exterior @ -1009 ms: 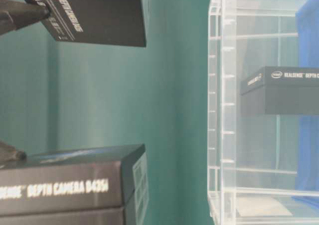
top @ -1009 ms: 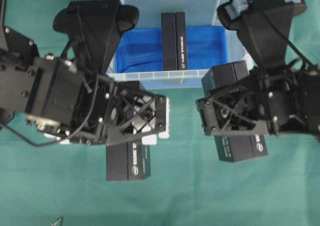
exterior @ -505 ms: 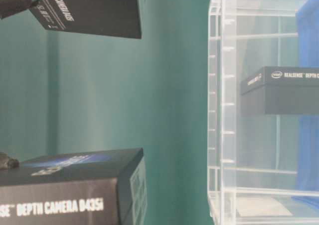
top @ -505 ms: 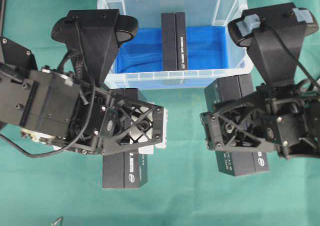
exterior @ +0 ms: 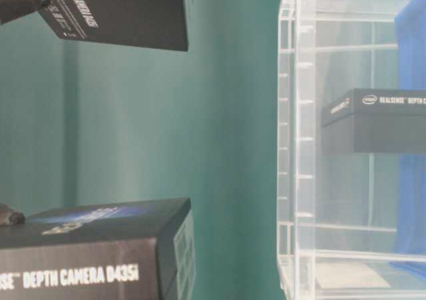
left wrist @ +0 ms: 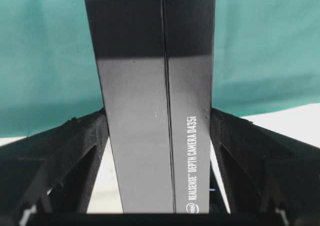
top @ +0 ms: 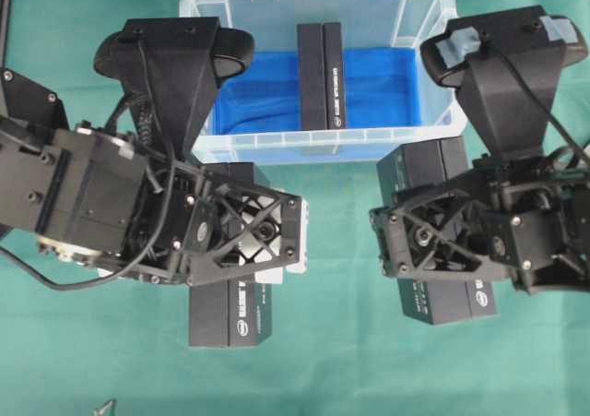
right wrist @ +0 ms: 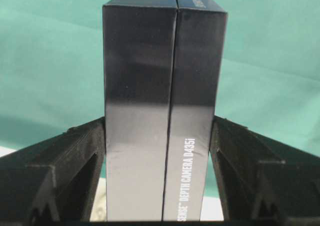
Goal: Take the box out of the case with both arms.
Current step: 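Carry both box pairs forward over the green cloth in front of bin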
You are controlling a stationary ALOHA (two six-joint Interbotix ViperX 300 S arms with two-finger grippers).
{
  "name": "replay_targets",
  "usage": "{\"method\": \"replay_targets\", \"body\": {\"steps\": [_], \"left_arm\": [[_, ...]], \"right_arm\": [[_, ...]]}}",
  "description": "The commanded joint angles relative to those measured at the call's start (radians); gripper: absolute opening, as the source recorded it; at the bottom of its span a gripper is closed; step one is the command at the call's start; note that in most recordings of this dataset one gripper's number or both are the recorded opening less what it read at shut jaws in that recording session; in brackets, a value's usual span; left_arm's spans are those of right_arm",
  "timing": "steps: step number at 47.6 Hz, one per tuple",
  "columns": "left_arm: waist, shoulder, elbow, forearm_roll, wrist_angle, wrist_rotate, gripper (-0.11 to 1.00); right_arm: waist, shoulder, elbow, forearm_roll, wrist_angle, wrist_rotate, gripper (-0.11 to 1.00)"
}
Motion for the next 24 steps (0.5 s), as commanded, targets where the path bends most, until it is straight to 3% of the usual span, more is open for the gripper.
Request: {"method": "replay_targets", "body": {"steps": [1, 24], "left_arm": [[-0.003, -0.02, -0.021, 0.005, -0.003, -0.003, 0.64], [-0.005, -0.021, -0.011, 0.005, -0.003, -0.003, 0.64]], "right_arm": [[0.006, -0.032, -0.028, -0.005, 0.002, -0.002, 0.65], [0.005, -0.032, -0.02, -0.006, 0.003, -0.003, 0.65]]}}
